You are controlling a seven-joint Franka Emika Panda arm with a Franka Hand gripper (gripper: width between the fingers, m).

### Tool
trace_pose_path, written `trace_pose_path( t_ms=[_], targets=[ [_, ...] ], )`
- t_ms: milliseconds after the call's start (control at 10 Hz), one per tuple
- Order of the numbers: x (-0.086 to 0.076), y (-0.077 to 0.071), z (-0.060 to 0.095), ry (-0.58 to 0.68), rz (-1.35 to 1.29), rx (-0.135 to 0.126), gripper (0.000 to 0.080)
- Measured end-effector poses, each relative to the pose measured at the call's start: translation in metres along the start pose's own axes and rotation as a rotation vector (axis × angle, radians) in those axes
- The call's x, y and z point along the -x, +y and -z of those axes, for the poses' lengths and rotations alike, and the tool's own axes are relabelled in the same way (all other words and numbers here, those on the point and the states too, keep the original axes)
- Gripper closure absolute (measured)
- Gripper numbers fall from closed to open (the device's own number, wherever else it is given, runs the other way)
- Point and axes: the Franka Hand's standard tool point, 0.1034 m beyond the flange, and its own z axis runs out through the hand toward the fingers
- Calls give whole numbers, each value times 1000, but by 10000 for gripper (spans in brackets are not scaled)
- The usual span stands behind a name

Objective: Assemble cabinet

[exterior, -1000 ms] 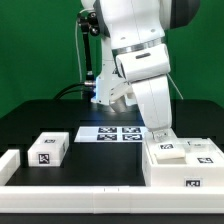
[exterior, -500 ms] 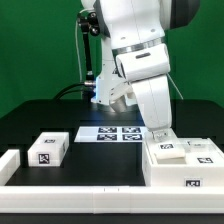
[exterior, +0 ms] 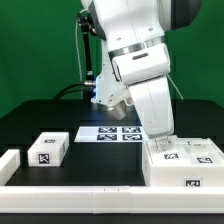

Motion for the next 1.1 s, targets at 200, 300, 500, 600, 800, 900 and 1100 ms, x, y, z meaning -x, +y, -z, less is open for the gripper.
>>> trace_pose_path(
  t_ms=[200, 300, 500, 600, 800, 900, 1100],
  targets=[
    [0, 0, 0, 1, 0, -15, 737],
    [0, 0, 0, 0, 1, -15, 736],
    [0, 0, 0, 0, 0, -15, 735],
    [0, 0, 0, 1, 0, -16, 735],
    [-2, -3, 12, -17, -6, -6, 472],
    [-4, -9, 18, -31, -2, -5, 297],
    [-7, -19, 22, -44, -26, 2, 180]
  ],
)
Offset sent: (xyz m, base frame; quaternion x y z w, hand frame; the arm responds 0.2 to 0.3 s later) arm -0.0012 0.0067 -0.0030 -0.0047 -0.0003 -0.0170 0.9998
